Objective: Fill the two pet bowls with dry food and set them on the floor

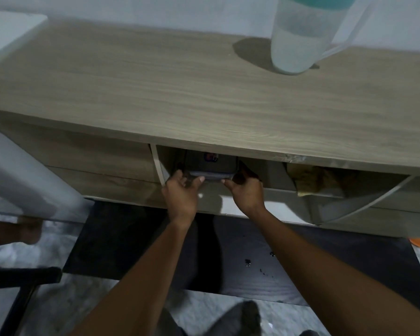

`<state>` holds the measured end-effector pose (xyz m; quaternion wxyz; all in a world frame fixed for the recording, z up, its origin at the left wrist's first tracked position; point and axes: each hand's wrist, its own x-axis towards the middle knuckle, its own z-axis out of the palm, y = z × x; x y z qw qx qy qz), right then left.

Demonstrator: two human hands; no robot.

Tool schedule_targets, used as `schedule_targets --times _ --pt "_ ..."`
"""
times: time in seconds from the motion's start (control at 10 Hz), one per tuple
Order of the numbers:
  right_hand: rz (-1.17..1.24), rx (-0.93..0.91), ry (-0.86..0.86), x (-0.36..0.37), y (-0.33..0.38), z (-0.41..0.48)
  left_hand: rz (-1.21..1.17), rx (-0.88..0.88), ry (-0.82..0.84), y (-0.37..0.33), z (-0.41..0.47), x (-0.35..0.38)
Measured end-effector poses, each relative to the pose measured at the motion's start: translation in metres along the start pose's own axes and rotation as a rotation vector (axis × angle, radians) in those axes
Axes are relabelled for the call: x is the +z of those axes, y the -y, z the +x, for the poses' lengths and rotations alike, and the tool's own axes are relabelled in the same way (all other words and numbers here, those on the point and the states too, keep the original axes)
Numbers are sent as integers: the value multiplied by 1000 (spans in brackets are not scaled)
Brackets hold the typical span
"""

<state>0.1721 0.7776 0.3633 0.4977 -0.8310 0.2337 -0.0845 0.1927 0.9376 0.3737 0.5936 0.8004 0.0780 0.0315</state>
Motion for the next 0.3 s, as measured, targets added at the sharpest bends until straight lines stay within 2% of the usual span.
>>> schedule_targets --times 0.2,0.3 --pt "-34 60 14 1 3 2 32 -16 24 -7 -1 -6" --pt "19 122 14 -4 1 -8 52 -86 37 -11 -11 -14"
